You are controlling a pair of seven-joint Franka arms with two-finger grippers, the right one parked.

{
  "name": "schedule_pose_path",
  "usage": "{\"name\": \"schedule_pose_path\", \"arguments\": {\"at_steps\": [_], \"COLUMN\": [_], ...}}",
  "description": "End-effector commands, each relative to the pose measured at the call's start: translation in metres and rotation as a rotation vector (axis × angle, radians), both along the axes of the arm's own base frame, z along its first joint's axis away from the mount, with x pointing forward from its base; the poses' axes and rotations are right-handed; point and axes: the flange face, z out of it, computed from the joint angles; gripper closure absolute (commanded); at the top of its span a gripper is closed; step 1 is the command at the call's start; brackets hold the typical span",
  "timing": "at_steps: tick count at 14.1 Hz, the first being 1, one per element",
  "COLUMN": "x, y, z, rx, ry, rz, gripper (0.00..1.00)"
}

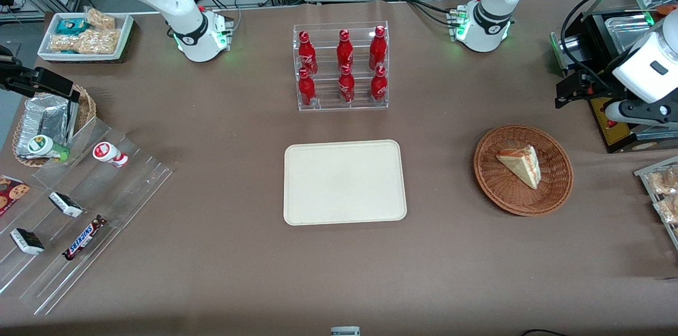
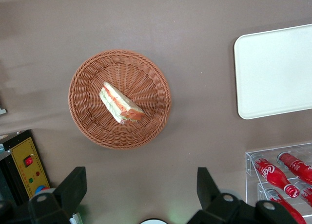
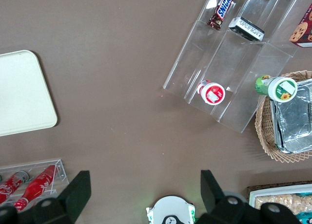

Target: Place sandwich from basket to tray

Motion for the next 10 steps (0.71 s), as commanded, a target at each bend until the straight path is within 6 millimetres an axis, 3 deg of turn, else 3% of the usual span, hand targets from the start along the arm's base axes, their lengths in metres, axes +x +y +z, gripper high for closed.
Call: {"name": "schedule_pose_path", "arguments": {"at_steps": [1,6,10], "x": [-0.0044,-0.0056,-0.0055], "y": [-0.0018,-0.0008,0.0065], "z": [0.0039,0.0134,0.0089], "rx": [0.009,0.001,0.001], "ry": [0.008,-0.010,0.002], "rz": [0.004,0.007,0.016], "gripper": [0.00,0.00,0.00]}}
